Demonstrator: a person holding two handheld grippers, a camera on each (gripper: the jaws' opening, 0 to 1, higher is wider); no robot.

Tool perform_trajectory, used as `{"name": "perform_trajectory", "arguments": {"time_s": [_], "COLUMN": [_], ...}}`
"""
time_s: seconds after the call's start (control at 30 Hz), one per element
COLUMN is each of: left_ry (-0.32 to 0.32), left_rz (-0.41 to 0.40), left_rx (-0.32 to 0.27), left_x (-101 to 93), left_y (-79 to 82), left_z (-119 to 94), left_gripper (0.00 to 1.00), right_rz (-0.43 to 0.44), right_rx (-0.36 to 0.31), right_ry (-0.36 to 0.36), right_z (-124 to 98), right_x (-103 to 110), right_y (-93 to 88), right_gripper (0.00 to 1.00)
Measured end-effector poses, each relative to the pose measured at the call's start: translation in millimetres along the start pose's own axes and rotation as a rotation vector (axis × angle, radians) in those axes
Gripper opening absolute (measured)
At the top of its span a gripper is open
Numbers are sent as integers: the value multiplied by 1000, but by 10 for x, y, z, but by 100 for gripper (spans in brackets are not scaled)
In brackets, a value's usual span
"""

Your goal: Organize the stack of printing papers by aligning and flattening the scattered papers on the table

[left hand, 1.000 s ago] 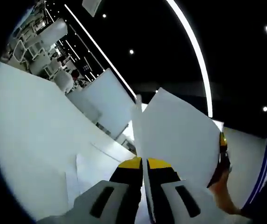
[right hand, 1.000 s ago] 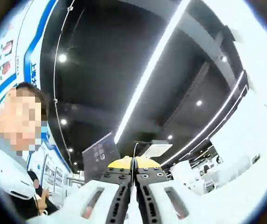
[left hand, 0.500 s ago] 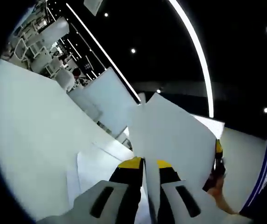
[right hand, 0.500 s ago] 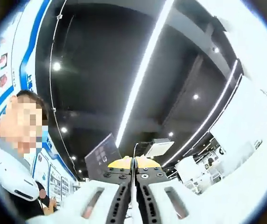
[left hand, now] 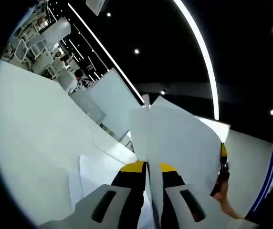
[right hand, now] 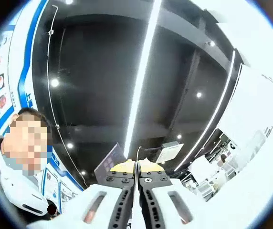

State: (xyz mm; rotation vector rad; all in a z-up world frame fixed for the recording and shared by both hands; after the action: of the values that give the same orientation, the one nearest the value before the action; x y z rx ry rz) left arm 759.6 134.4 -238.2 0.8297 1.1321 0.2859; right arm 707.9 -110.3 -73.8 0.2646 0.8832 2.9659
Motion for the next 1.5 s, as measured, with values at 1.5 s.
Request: {"name": "perform_trajectory", "arguments": {"time_s": [1.5], "left_ry": [106], "left_rz": [18], "left_rx": [161], "left_x": [193], "left_y": [-385], "left_z": [93], "left_gripper": [30], "right_rz": [384], "right_rx": [-168], "right_ry": [-149], "right_z": [16], "right_x": [-347], "right_y": [-103], "right_gripper": [0]}}
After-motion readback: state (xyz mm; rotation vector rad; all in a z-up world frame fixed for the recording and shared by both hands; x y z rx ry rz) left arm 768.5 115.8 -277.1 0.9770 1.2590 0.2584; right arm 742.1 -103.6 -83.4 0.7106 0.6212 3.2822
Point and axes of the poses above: the point that each gripper's makers call its tool centre point, and the gripper's own axes: z roughly forward along the fingers, x roughly to its left, y roughly out of its top, the point moved 1 cm from there along -z, roughly backward along the fingers, and after that the axes turned 10 degrees about y, right-handed, at the moved point
